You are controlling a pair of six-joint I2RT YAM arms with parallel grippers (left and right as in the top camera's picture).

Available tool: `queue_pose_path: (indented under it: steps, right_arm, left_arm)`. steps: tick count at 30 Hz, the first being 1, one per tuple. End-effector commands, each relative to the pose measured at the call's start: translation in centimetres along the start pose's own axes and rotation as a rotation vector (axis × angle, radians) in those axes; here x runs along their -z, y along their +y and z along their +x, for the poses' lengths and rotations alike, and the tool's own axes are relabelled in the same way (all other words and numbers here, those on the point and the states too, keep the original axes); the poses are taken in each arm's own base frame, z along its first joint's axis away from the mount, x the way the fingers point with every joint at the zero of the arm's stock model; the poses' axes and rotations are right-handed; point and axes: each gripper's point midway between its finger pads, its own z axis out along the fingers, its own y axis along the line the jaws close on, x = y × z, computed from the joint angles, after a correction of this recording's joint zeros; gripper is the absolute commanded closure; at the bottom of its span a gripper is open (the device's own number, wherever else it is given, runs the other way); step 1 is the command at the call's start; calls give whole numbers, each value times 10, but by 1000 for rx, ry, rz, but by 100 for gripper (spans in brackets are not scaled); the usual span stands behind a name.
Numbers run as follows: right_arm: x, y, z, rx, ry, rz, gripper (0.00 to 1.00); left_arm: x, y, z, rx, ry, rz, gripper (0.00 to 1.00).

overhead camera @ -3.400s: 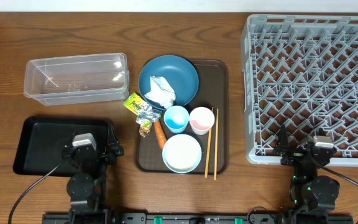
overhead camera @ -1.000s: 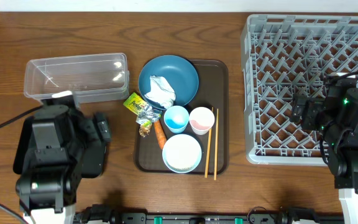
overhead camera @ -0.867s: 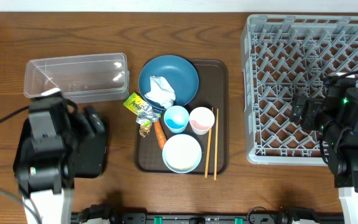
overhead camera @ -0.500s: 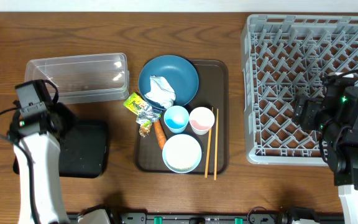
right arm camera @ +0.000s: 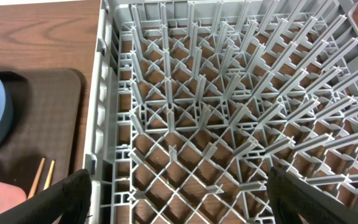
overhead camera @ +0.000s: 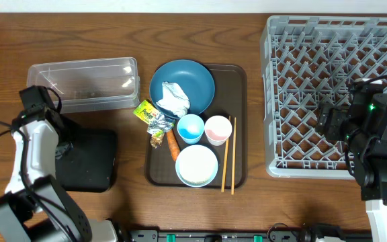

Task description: Sort waste into correct bins and load items into the dishwasher rack

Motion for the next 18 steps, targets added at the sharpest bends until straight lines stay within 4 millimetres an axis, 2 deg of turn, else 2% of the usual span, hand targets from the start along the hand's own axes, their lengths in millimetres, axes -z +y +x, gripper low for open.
queue_pose_path:
  steps: [1,3,9,13,18]
  right_arm:
    - [4,0,-6,9,-15,5,12]
    - [4,0,-6,9,-15,5,12]
    - [4,0,-6,9,-15,5,12]
    - [4,0,-6,9,-15,5,12]
    - [4,0,-6,9,-15,5,12]
  left_arm:
    - [-9,0,-1,98,18,-20,86]
    - [-15,0,-1,123,26,-28,89]
    - [-33,-10,-9,165,8,-8,89]
    - [-41,-26,-8,167,36,61,90]
    - [-45,-55,-7,163,79,199,89]
